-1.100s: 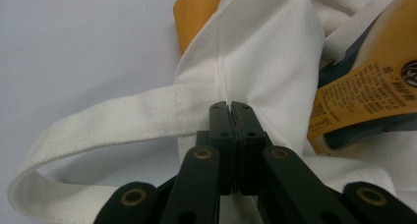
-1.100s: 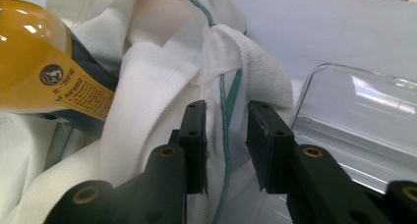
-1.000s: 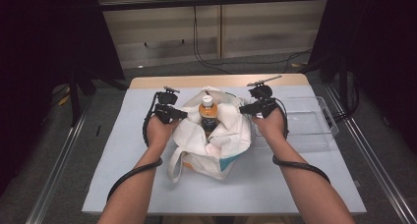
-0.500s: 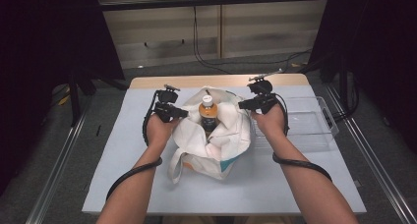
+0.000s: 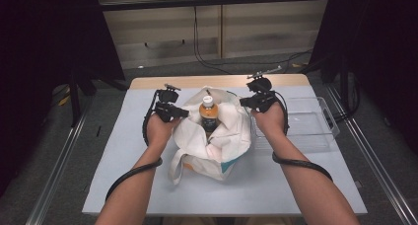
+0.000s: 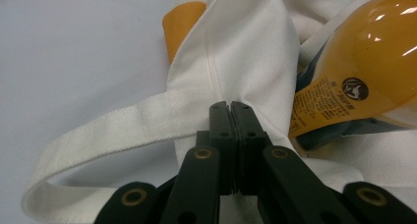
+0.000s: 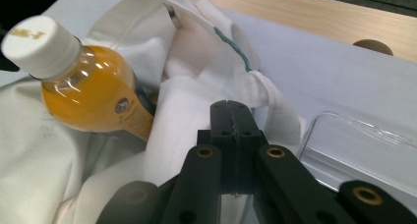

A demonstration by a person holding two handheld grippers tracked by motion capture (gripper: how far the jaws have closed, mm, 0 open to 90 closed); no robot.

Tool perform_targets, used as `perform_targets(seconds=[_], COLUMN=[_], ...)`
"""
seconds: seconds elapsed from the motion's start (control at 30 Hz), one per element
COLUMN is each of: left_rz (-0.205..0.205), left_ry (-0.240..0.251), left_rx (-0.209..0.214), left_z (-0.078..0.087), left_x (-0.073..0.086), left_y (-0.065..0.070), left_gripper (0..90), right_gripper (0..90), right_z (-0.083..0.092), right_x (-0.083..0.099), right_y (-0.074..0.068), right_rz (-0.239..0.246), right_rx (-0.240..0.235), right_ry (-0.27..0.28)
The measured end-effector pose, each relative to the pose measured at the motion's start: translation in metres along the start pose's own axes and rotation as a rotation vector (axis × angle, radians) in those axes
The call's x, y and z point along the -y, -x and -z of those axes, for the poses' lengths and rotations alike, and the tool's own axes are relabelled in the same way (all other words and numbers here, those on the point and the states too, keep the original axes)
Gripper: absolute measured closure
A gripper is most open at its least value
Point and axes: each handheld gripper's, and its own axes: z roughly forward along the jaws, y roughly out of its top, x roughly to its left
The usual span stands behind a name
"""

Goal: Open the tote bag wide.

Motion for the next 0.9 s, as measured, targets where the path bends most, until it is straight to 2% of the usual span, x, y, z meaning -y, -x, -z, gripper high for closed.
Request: perform_targets(seconds=[0.1,0.13,0.23,0.4,0.57,0.9], left_rz=[0.000,0.002,0.003,-0.005,0.000,0.003], left_ry=[0.001,0.003,-0.001,-0.005,-0.002,-0.006], left_rx=[0.000,0.003,0.002,0.008,0.005,0.014], left_z=[0.000,0.000,0.000,0.000,0.000,-0.004], left_x=[0.000,0.000,-0.001,-0.001,-0.001,0.000], left_y=[0.001,0.000,0.000,-0.001,-0.001,-0.004], left_gripper=[89.0,89.0,88.9,88.9,89.0,89.0], right_gripper=[90.0,90.0,90.0,90.0,90.0,90.0], right_z=[-0.001,-0.003,-0.005,-0.016,-0.023,-0.042], right_x=[-0.001,-0.002,-0.001,-0.001,-0.003,0.000], right_y=[-0.002,-0.004,-0.005,-0.010,-0.015,-0.018], right_rz=[0.004,0.006,0.004,0.017,0.031,0.034], right_rx=[-0.008,-0.028,-0.042,-0.071,-0.094,-0.097], right_ry=[-0.006,-0.013,-0.017,-0.032,-0.025,-0.053])
